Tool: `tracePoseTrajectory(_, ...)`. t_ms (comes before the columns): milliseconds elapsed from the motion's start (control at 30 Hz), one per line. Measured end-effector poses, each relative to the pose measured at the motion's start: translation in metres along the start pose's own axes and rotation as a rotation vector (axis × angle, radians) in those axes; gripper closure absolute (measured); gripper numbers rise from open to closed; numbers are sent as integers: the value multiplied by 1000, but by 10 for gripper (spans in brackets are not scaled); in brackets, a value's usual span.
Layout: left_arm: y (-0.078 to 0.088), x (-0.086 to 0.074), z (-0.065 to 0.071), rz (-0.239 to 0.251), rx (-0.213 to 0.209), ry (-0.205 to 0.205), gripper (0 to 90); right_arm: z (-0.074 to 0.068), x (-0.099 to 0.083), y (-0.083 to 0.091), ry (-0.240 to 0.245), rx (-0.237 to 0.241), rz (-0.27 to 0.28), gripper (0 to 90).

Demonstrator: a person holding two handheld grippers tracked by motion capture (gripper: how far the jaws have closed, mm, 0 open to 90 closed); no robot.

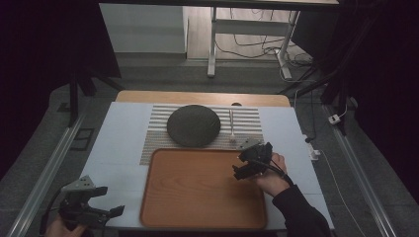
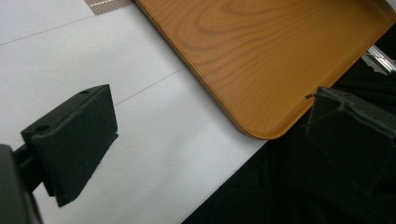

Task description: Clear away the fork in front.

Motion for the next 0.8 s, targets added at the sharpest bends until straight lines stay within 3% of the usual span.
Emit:
tracePoseTrajectory(367,0,0,0,-1,-1,-1,17,16,20,-20,27,-74,-5,5)
tracePoseTrajectory(633,0,0,0,-2,-2,-1,17,22,34,-39,90,-133,-12,85)
tracePoseTrajectory(800,0,0,0,-3,-3,-2,17,21,39,-50,143,-136,-34,171)
Point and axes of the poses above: each handheld gripper's, and its own axes: y roughly backward along the jaws, x roughly out of its top, z roughly to its right, the point moved 5 cm from there along -y, roughly forward along the jaws, and after that the axes turned 2 degrees about -y, right-handed, at the moved point
